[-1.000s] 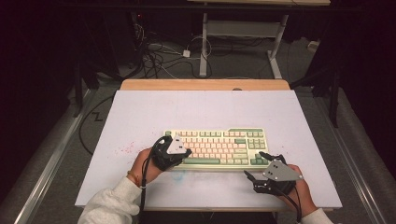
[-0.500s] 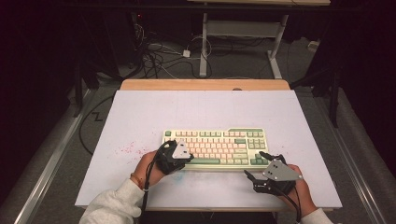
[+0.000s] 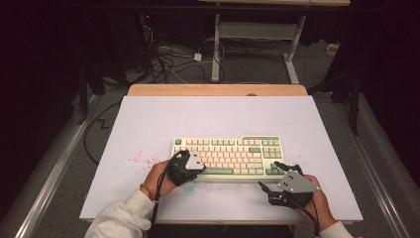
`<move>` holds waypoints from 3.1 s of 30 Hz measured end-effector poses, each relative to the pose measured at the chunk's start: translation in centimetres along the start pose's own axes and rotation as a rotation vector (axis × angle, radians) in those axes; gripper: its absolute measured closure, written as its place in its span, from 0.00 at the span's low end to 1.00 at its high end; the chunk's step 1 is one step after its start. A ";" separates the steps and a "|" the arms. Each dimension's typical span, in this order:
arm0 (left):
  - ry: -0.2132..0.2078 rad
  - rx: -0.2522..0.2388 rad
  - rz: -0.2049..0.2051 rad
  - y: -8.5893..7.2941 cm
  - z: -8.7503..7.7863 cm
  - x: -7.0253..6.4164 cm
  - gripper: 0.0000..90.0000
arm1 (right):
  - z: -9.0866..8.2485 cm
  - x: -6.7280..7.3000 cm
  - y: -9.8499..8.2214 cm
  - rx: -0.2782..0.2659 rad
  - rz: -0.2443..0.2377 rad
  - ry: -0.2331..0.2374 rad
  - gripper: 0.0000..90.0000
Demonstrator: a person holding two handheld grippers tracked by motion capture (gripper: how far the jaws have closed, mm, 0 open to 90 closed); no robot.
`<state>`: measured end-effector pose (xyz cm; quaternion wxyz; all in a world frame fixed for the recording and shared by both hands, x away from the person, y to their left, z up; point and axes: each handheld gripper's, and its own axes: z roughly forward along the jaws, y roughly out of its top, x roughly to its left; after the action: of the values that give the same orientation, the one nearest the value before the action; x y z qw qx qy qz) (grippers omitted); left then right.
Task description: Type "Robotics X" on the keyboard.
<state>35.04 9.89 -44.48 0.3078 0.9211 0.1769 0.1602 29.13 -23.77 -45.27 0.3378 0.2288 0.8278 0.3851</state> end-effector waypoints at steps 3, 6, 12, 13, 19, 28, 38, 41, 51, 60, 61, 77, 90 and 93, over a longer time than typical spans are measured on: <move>0.011 -0.023 -0.009 0.1 -0.5 0.2 0.97 | 0.0 -0.1 0.0 0.001 0.004 -0.003 0.25; 0.018 -0.033 0.003 0.0 -0.8 0.3 0.93 | -0.1 -0.1 0.0 -0.004 0.006 -0.004 0.25; 0.040 -0.075 0.010 0.0 -1.4 0.4 0.85 | -0.2 -0.3 0.0 -0.020 0.026 -0.003 0.24; 0.040 -0.080 0.007 -0.1 -1.5 0.5 0.83 | -0.2 -0.3 0.0 -0.021 0.028 -0.005 0.24; 0.103 -0.091 0.029 -0.2 -1.4 0.3 0.55 | -0.4 -0.5 0.0 -0.042 0.042 0.008 0.23; 0.154 -0.145 -0.009 -1.1 -1.7 0.8 0.24 | -0.7 -1.0 0.0 -0.054 0.073 -0.004 0.20; 0.208 -0.217 -0.023 -2.3 -2.9 0.9 0.21 | -0.9 -1.6 0.1 -0.051 0.109 0.002 0.19; 0.227 -0.236 -0.046 -3.0 -3.4 1.1 0.21 | -1.1 -1.9 0.1 -0.061 0.120 0.008 0.20; 0.277 -0.245 -0.078 -5.6 -4.8 0.8 0.21 | -1.2 -2.7 0.2 -0.049 0.130 0.023 0.32; 0.286 -0.213 -0.095 -7.6 -5.4 0.2 0.21 | -1.0 -3.3 0.8 -0.037 0.143 0.027 0.56; 0.288 -0.208 -0.097 -7.8 -5.5 0.2 0.21 | -0.9 -3.4 0.9 -0.031 0.139 0.038 0.58; 0.276 -0.180 -0.123 -9.8 -5.9 -0.7 0.21 | 2.4 -3.9 2.9 0.080 0.132 0.146 1.00; 0.264 -0.168 -0.131 -10.3 -6.1 -1.0 0.21 | 5.7 -3.4 3.2 0.164 0.107 0.196 1.00; 0.263 -0.171 -0.137 -10.3 -6.1 -0.9 0.21 | 6.0 -3.5 3.0 0.176 0.114 0.195 1.00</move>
<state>29.40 20.35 -46.45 0.3696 0.8484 0.2635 0.2724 36.20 -21.27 -44.37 0.2118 0.2657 0.8730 0.3500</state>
